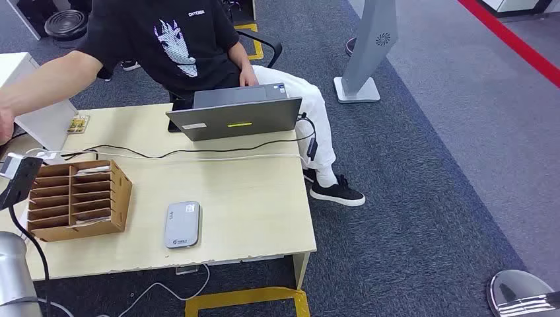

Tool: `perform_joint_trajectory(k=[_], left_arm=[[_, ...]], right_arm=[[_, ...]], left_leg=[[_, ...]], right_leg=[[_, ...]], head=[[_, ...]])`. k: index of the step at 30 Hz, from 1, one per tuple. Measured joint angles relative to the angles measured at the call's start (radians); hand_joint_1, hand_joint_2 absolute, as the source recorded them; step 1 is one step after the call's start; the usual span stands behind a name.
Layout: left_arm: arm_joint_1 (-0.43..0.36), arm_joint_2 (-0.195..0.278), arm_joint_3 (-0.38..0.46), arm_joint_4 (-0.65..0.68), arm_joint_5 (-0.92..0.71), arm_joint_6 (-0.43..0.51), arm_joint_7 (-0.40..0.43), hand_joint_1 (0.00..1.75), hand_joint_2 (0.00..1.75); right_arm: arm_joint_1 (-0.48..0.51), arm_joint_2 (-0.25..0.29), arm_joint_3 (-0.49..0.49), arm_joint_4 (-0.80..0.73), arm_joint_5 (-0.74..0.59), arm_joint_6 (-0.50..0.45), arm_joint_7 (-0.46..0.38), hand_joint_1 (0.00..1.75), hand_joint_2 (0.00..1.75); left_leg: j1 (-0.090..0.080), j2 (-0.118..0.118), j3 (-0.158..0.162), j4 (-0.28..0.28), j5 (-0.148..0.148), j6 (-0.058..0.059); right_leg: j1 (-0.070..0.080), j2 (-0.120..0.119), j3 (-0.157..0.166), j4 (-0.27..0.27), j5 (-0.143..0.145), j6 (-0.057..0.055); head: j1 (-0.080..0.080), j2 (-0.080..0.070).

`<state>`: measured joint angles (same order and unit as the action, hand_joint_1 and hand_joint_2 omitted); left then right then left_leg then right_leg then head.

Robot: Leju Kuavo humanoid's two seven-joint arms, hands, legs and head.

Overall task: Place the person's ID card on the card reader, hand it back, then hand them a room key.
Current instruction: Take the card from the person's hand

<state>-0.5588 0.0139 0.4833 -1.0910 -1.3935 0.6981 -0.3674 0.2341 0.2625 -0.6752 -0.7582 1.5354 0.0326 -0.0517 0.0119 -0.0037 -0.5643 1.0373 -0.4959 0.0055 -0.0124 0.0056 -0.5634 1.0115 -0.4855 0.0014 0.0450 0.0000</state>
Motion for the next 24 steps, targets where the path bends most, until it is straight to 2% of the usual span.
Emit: perform_joint_trajectory(k=[9, 14, 17, 20, 24], left_arm=[[0.005, 0.006, 0.017, 0.004, 0.033, 0.000, -0.031, 1.75, 1.75], [0.015, -0.006, 0.017, 0.004, 0.041, 0.000, -0.067, 1.75, 1.75], [0.022, -0.028, 0.012, 0.004, 0.057, 0.000, -0.119, 1.75, 1.75], [0.049, -0.066, -0.029, -0.006, 0.073, 0.000, -0.168, 1.75, 1.75], [0.128, -0.117, -0.167, -0.050, 0.086, 0.000, -0.143, 1.75, 1.75]], right_arm=[[0.000, 0.000, 0.009, 0.003, -0.017, -0.013, 0.014, 0.00, 0.00], [0.000, 0.000, 0.015, 0.004, -0.018, -0.015, 0.014, 0.00, 0.00], [-0.001, 0.000, 0.018, 0.005, -0.017, -0.015, 0.014, 0.00, 0.00], [-0.001, 0.000, 0.020, 0.005, -0.016, -0.015, 0.016, 0.00, 0.00], [-0.003, 0.002, 0.022, 0.005, -0.008, -0.018, 0.021, 0.00, 0.00]], left_leg=[[0.000, 0.000, 0.000, 0.000, 0.000, 0.000], [0.000, 0.000, 0.000, 0.000, 0.000, 0.000], [-0.001, 0.000, 0.000, 0.000, 0.000, 0.000], [-0.001, -0.001, 0.000, 0.000, 0.000, 0.000], [-0.001, 0.000, 0.000, 0.001, 0.000, 0.000]], right_leg=[[0.000, 0.000, 0.000, 0.000, 0.000, 0.000], [0.000, 0.000, 0.000, 0.000, 0.000, 0.000], [0.000, 0.000, 0.000, 0.000, 0.000, 0.000], [0.000, -0.001, 0.000, 0.000, 0.000, 0.000], [-0.001, -0.001, 0.000, 0.000, 0.001, 0.001]], head=[[0.000, 0.000], [0.000, 0.000], [0.000, 0.000], [0.000, 0.000], [0.000, 0.000]])
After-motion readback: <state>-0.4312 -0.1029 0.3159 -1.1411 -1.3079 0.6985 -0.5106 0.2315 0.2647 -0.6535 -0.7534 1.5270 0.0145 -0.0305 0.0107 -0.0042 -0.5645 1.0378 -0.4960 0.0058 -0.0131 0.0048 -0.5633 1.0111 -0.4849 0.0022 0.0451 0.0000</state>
